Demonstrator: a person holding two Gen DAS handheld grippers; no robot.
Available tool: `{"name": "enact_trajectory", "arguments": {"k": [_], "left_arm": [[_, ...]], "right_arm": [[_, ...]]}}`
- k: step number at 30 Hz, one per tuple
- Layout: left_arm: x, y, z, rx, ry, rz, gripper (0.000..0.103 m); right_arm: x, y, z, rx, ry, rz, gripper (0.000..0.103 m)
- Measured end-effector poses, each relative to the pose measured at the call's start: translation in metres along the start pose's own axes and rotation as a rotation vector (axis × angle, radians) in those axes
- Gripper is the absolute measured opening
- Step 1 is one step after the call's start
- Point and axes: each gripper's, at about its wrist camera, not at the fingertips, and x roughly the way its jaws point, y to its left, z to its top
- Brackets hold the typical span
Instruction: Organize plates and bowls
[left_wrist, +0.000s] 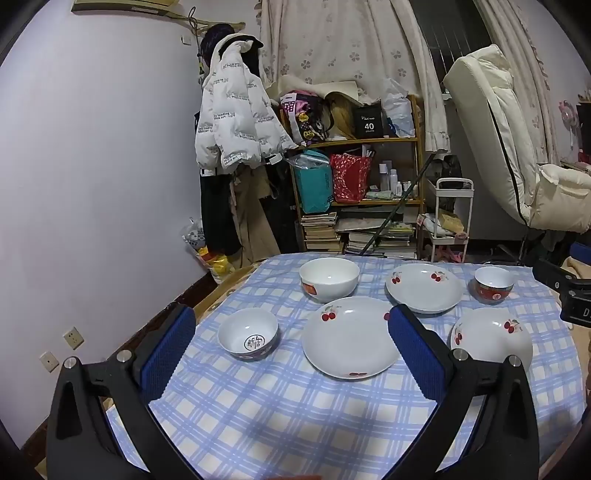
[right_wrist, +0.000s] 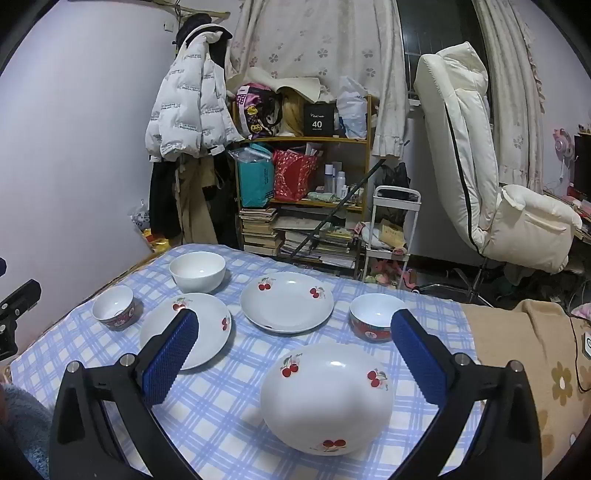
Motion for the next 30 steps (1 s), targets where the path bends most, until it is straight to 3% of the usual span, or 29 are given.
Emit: {"name": "enact_trajectory", "arguments": {"k": [30], "left_arm": [[-0.0008, -0.0024, 0.0028, -0.011, 0.001, 0.002, 0.102]], "right_arm": [[0.0011, -0.0002, -0.0005, 0.0, 0.001, 0.0, 0.103]]}}
